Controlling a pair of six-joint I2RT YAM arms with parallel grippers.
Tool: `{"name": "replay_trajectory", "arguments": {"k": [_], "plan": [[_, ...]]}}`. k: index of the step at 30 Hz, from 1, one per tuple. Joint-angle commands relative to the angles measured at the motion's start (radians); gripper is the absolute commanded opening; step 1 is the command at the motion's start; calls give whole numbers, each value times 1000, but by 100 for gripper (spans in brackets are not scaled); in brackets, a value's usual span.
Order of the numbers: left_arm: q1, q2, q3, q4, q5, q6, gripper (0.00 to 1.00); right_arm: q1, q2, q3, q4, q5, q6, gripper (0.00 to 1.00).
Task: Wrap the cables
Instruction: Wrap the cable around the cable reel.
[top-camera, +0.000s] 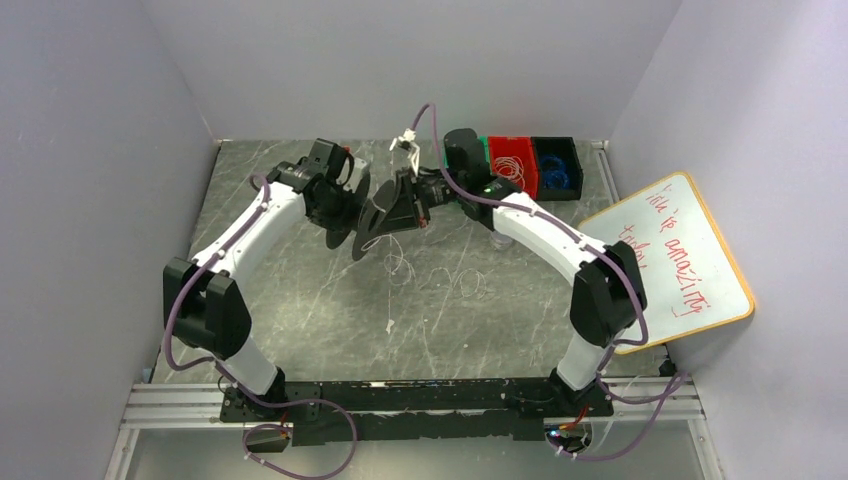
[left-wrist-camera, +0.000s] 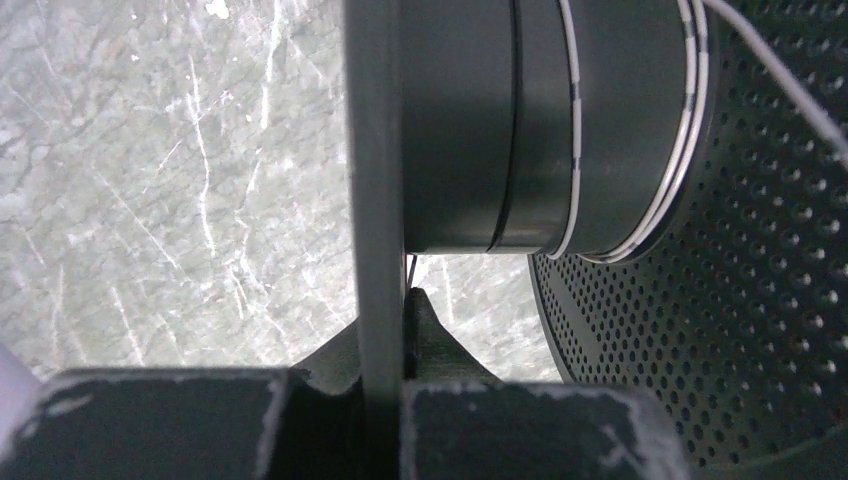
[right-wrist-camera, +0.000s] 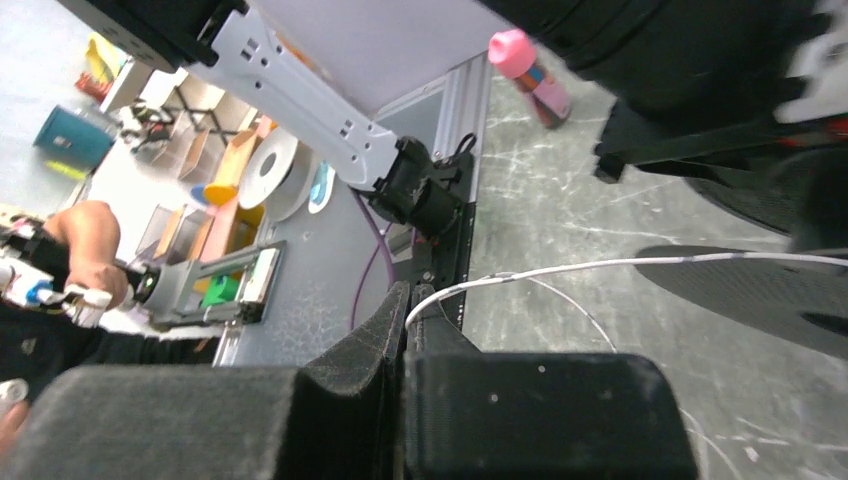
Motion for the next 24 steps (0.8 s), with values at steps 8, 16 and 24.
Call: {"name": "replay_trajectory", "arguments": {"k": [8, 16, 24], "plan": [[3, -15, 108, 59, 73, -98, 2, 124, 134, 62, -136, -37, -193, 0], [22, -52, 163, 54, 135, -135, 2, 145, 191, 79, -253, 18, -325, 1], [151, -80, 254, 39, 330, -221, 2, 145, 163, 42, -255, 30, -378, 8]]}}
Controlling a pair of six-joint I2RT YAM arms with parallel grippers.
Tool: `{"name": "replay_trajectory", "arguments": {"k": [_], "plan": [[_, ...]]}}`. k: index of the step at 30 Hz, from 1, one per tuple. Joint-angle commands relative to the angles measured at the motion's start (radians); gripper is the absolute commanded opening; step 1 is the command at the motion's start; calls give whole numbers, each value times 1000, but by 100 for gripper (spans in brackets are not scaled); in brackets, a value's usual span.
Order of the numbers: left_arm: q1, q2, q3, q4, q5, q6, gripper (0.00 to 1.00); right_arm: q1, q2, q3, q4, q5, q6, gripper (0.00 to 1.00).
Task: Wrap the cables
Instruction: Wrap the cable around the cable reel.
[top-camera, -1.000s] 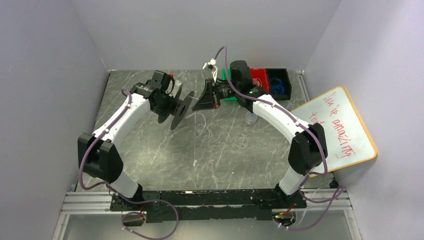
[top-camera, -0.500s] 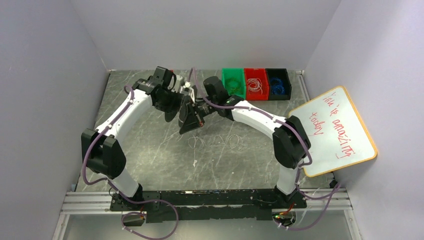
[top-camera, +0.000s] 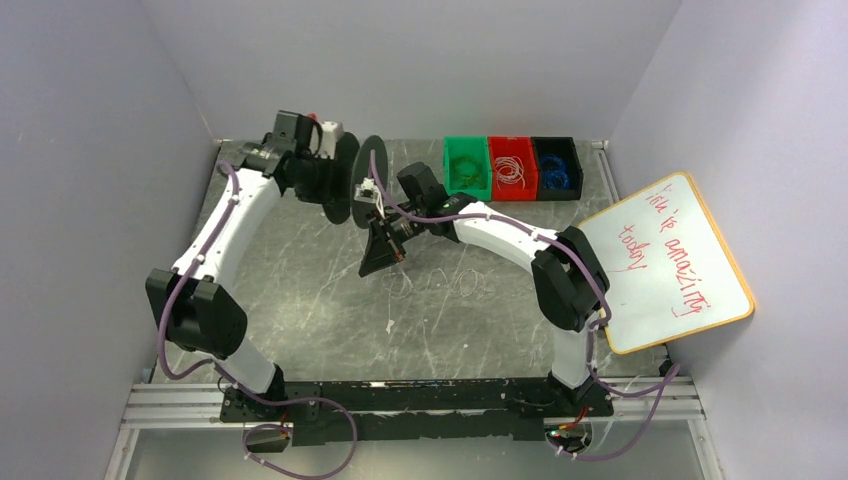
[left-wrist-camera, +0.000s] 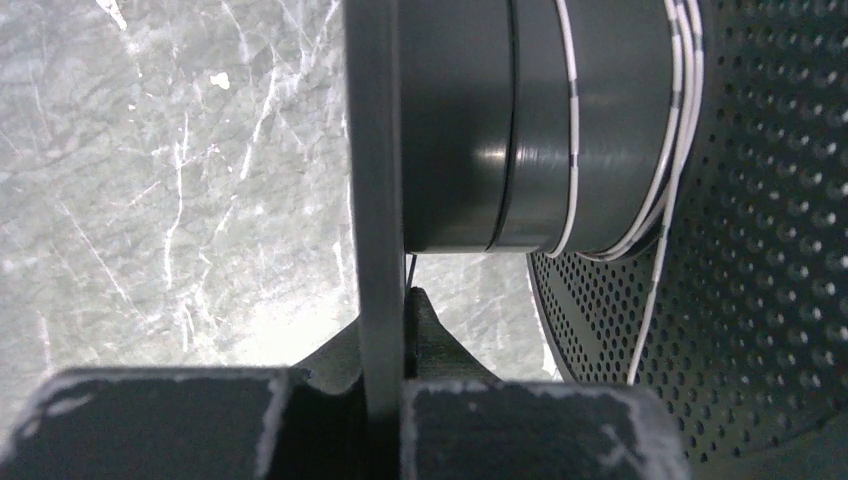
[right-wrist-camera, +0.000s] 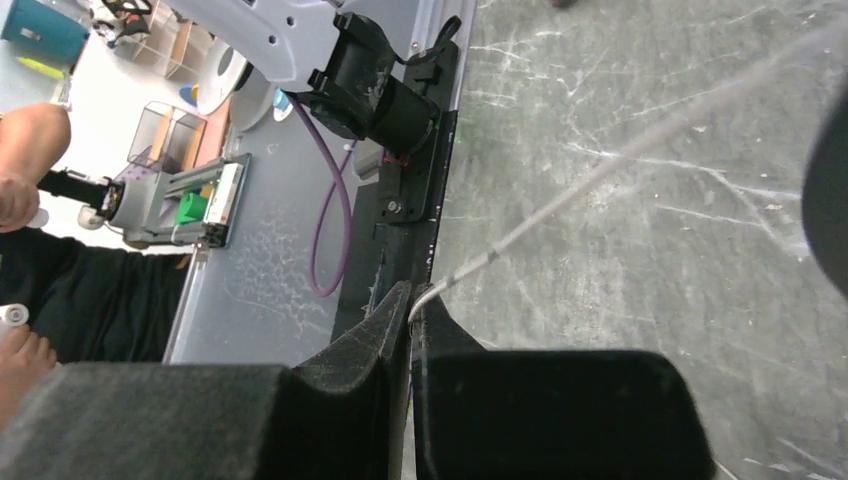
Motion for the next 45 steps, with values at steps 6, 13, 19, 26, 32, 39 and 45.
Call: {"name": "replay_trajectory", "arguments": {"k": [6, 13, 19, 26, 32, 39, 45], "plan": [[128, -114, 130, 55, 289, -121, 2, -10, -50, -41, 42, -37, -44, 10], [193, -167, 158, 76, 422, -167, 2, -70, -32, -113, 233, -122, 107, 11], [239, -192, 208, 78, 487, -192, 2, -138, -38, -180, 420, -161, 231, 11], [272, -205, 267, 63, 530, -204, 2, -185, -16, -135, 194, -147, 31, 11], [284, -218, 292, 65, 585, -219, 2, -225, 8, -137, 195, -127, 22, 11], [308, -242, 250, 83, 629, -211, 2, -244, 10, -156, 311, -78, 139, 11], [309, -240, 272, 70, 627, -201, 2, -245, -14, -126, 110, -53, -117, 32]]}}
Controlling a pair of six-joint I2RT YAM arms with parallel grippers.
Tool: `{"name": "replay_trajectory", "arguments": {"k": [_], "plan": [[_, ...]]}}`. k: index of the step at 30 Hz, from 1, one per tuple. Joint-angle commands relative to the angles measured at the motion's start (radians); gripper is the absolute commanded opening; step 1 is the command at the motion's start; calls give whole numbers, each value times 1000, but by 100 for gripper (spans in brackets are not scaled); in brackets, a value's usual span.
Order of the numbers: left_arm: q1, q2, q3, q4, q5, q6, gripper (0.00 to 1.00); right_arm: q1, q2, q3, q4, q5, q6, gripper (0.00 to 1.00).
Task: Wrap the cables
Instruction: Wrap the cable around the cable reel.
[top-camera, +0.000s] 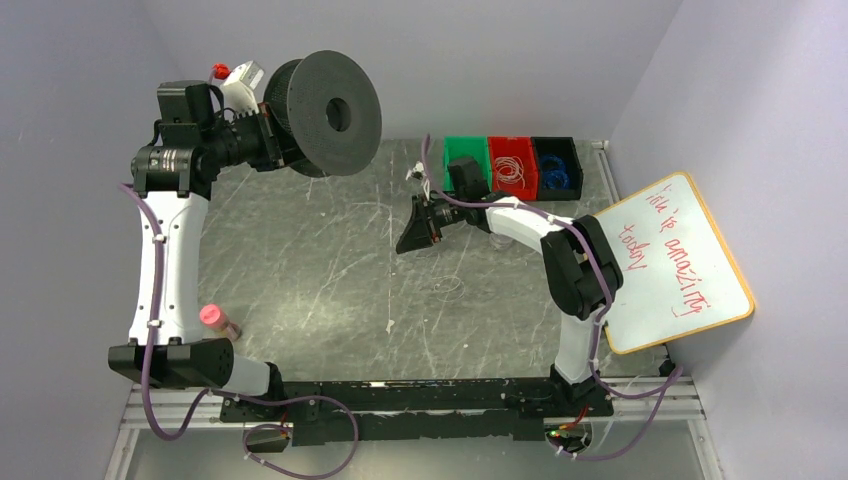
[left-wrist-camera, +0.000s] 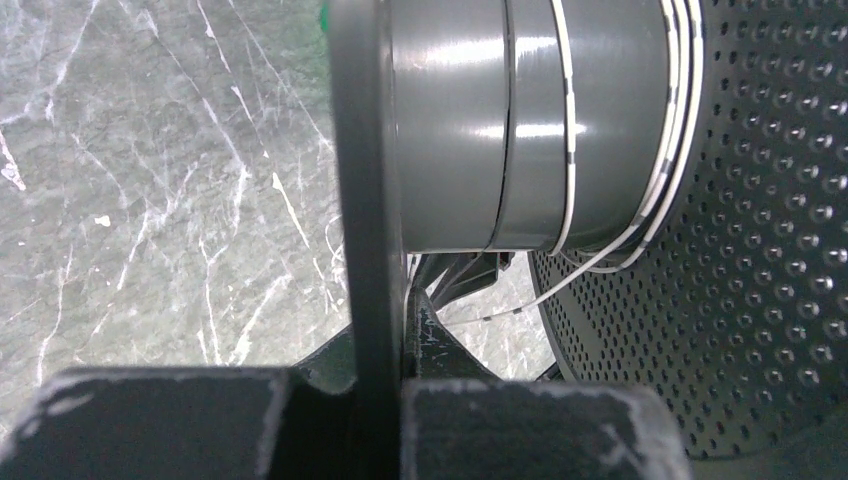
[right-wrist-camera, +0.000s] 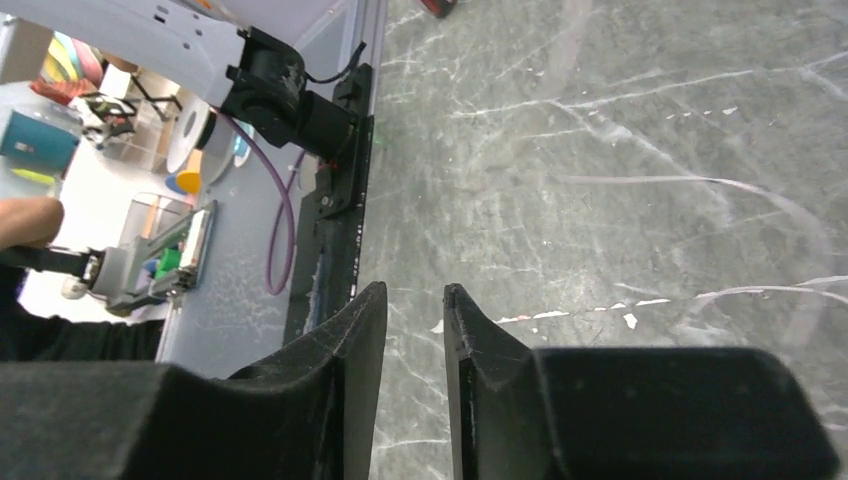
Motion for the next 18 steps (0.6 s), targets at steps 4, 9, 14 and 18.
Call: {"name": "replay_trajectory", "arguments": {"k": [4, 9, 14, 18], "plan": [[4, -35, 51, 72, 58, -7, 2, -2, -58, 4, -56, 30, -192, 43], [3, -43, 47, 75, 63, -12, 2, -2, -137, -93, 56, 122, -227, 57], [4, -46, 42, 70, 79, -10, 2, 5, -229, -217, 237, 235, -315, 66], [3, -50, 31, 83, 118, -15, 2, 25, -261, -259, 249, 360, -490, 69]]}}
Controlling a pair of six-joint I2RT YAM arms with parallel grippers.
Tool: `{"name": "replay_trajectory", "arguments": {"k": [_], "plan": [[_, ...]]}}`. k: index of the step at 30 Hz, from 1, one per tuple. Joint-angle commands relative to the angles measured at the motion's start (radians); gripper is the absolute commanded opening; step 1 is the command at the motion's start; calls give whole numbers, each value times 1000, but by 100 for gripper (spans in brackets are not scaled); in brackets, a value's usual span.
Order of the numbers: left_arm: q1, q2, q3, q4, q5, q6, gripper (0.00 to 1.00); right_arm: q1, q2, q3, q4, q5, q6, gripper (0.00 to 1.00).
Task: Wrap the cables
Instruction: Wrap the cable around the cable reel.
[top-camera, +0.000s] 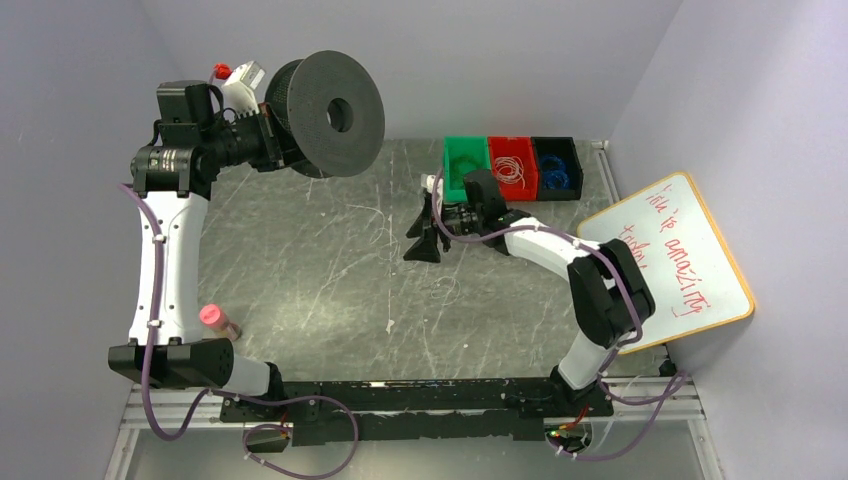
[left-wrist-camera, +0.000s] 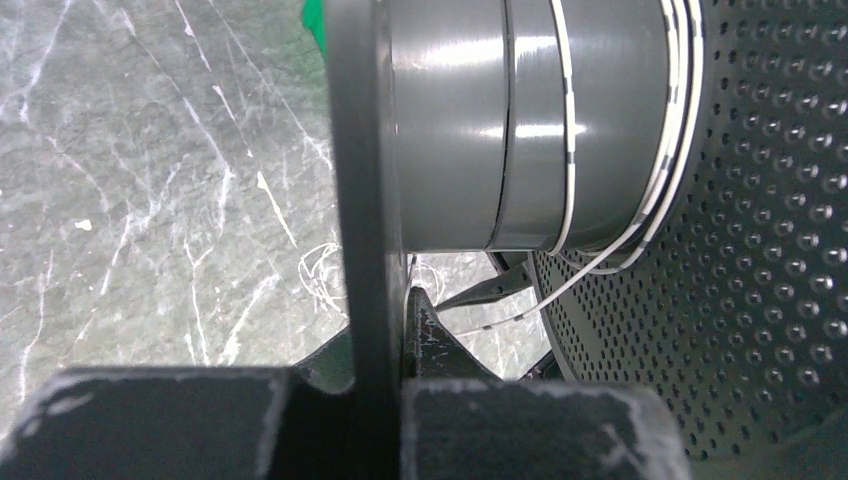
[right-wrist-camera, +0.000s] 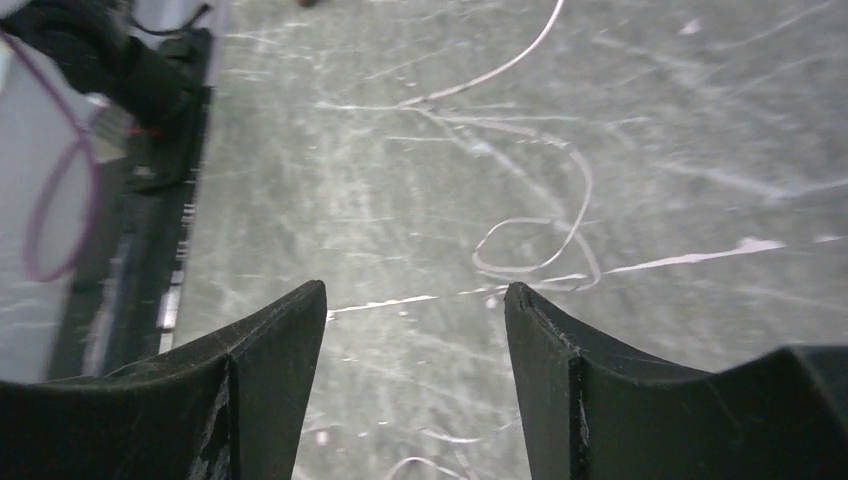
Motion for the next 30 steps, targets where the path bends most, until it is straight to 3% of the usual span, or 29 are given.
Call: {"name": "replay_trajectory", "arguments": {"k": [1, 5, 8, 18, 21, 26, 30], "plan": [[2, -50, 29, 87, 103, -17, 2, 29, -56, -28, 105, 180, -244, 71], [3, -55, 27, 99, 136, -21, 2, 56, -23, 1, 91, 307, -277, 74], [3, -60, 24, 109, 155, -26, 2, 65, 24, 30, 103, 319, -242, 80], [2, -71, -9, 134, 180, -38, 2, 95, 154, 124, 117, 302, -58, 82], [2, -73, -12, 137, 187, -40, 2, 95, 171, 154, 102, 321, -46, 90], [2, -73, -21, 139, 190, -39, 2, 95, 195, 215, 46, 313, -59, 90], [3, -75, -25, 142, 192, -39, 2, 96, 265, 294, -13, 287, -12, 76]]}}
